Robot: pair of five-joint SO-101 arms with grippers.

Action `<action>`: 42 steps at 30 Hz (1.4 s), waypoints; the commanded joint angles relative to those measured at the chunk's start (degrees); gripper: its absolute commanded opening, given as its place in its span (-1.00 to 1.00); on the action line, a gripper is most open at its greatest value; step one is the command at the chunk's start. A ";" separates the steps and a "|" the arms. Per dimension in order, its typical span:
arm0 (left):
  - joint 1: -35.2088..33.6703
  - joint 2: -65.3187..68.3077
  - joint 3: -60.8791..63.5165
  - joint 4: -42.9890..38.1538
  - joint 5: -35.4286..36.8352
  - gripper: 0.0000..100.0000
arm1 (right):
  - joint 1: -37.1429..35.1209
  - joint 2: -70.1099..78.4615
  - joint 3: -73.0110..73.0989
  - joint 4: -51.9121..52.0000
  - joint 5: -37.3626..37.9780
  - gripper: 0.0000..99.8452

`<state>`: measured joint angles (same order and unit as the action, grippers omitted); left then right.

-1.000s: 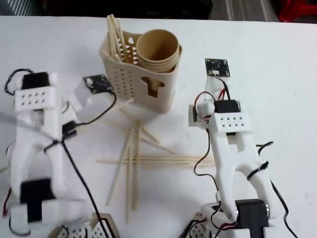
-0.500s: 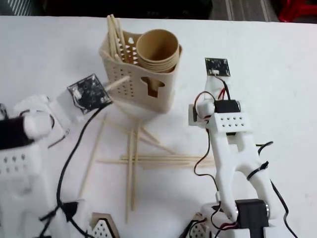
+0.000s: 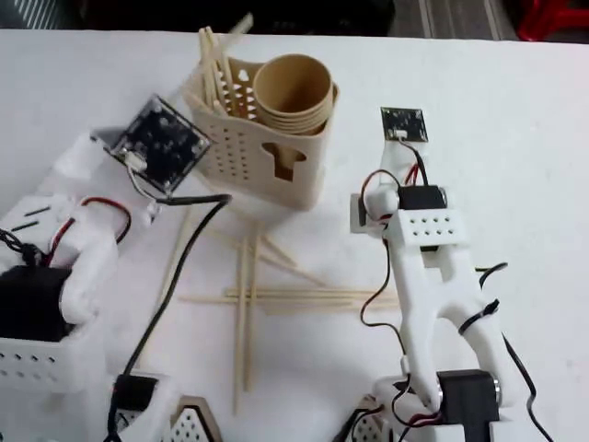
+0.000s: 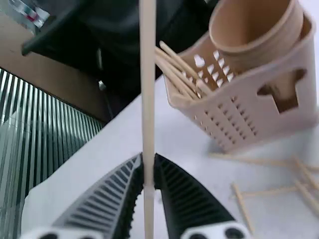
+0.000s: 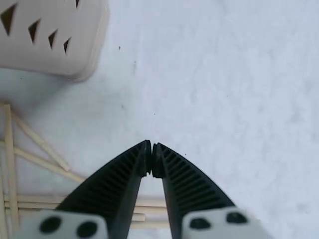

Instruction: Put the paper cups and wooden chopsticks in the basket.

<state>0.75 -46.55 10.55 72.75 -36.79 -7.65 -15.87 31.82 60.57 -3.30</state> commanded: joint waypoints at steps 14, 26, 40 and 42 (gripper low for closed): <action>8.04 8.22 -1.49 -43.69 21.89 -0.96 | 0.31 -1.27 -0.79 -0.84 -0.09 -0.96; 7.87 24.13 -1.49 -62.77 34.37 -0.96 | 0.31 -1.27 -0.79 -0.84 0.00 -0.96; 7.43 31.16 11.08 -59.08 34.99 -0.95 | 0.31 -1.27 -0.79 -0.84 0.00 -0.96; 7.43 32.92 12.48 -59.08 34.99 -0.95 | 0.31 -1.27 -0.79 -0.84 0.00 -0.96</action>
<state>8.22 -14.55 22.51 13.85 -2.42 -7.65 -15.87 31.82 60.57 -3.30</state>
